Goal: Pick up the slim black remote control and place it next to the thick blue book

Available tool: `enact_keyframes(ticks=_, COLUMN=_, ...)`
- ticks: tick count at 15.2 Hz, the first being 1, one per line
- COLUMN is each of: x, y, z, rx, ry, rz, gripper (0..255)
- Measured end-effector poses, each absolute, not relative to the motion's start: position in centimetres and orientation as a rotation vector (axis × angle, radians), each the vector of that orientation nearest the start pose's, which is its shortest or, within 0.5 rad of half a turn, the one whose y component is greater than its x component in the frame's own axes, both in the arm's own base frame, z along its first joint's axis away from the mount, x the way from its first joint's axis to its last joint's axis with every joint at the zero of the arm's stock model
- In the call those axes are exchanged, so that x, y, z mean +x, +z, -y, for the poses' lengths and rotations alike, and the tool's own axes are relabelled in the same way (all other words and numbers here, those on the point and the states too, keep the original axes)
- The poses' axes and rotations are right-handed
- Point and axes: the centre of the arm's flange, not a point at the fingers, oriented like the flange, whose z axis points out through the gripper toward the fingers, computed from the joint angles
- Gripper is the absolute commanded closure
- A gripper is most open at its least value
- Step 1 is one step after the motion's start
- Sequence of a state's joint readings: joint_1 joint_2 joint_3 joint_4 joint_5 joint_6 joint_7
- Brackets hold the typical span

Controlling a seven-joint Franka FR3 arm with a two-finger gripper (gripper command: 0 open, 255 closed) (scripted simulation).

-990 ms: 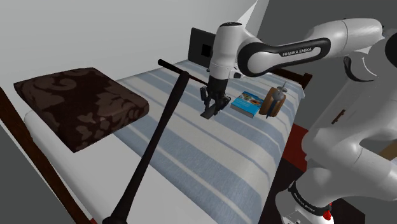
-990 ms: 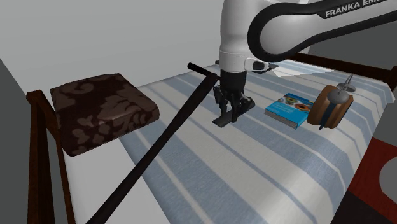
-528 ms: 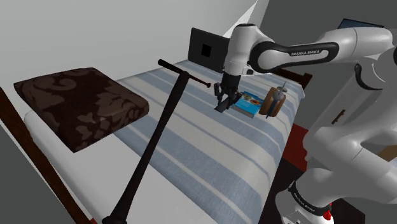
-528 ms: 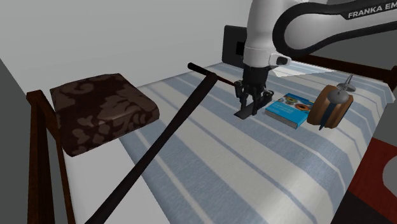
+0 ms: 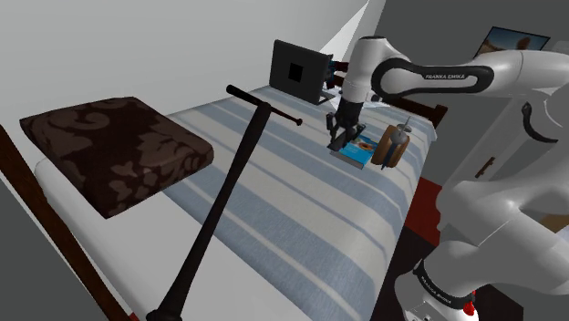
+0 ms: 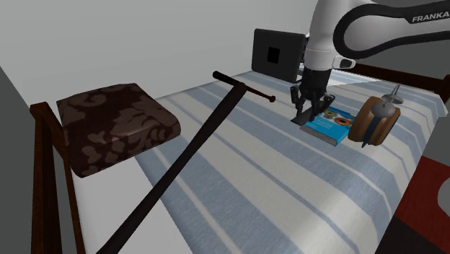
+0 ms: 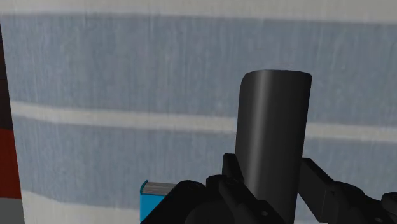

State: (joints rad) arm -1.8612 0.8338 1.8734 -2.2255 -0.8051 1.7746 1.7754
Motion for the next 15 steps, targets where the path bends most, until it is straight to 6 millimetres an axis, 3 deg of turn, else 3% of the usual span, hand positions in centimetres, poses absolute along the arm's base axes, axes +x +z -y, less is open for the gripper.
enact_keyframes(ticks=15, x=46.7, y=41.7, z=30.7, rx=-2.432, ry=0.036, rz=-2.027, gripper=255)
